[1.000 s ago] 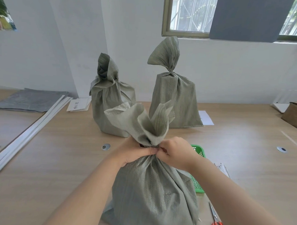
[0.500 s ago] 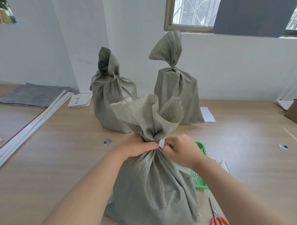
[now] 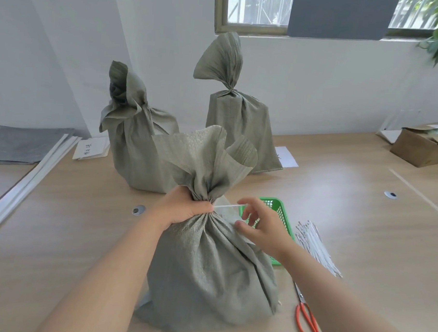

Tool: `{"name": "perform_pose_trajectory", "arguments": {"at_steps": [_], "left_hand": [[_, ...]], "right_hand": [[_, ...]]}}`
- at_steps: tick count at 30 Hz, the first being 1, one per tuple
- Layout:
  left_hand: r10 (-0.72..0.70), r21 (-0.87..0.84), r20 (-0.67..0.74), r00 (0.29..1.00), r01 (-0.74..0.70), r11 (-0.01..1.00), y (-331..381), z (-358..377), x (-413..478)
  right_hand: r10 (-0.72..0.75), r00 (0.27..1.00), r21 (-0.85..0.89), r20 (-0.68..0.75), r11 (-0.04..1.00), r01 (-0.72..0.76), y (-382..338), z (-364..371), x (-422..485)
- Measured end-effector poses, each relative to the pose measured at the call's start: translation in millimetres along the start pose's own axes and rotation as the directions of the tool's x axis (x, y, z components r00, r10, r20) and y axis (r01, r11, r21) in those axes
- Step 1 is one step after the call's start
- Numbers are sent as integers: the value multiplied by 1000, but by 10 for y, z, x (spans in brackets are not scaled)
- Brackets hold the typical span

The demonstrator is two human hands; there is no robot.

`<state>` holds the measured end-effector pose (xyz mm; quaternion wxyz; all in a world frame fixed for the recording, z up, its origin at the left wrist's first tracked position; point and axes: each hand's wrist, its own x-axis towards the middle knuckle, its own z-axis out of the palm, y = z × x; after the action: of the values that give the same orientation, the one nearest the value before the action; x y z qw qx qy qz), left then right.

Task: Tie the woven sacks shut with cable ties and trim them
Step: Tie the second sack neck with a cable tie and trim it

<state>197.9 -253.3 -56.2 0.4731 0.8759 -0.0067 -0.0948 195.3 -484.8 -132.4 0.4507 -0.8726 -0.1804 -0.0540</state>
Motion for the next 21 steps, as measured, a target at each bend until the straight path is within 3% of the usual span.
{"name": "perform_pose_trajectory", "arguments": {"at_steps": [7,13,21], "left_hand": [[-17,-44,11,1000,17,999,-5,24,86],[-20,-71,-3,1000,20,997,-56,33,143],[-25,-103,-48,999,20,994,-79,70,185]], "right_hand": [[333,941,-128,-67,932,-339,769,58,-494],[601,799,-219,-12,778,-589,1316,98,-939],[796,600,-376,80,581,-722,1801,277,-1400]]}}
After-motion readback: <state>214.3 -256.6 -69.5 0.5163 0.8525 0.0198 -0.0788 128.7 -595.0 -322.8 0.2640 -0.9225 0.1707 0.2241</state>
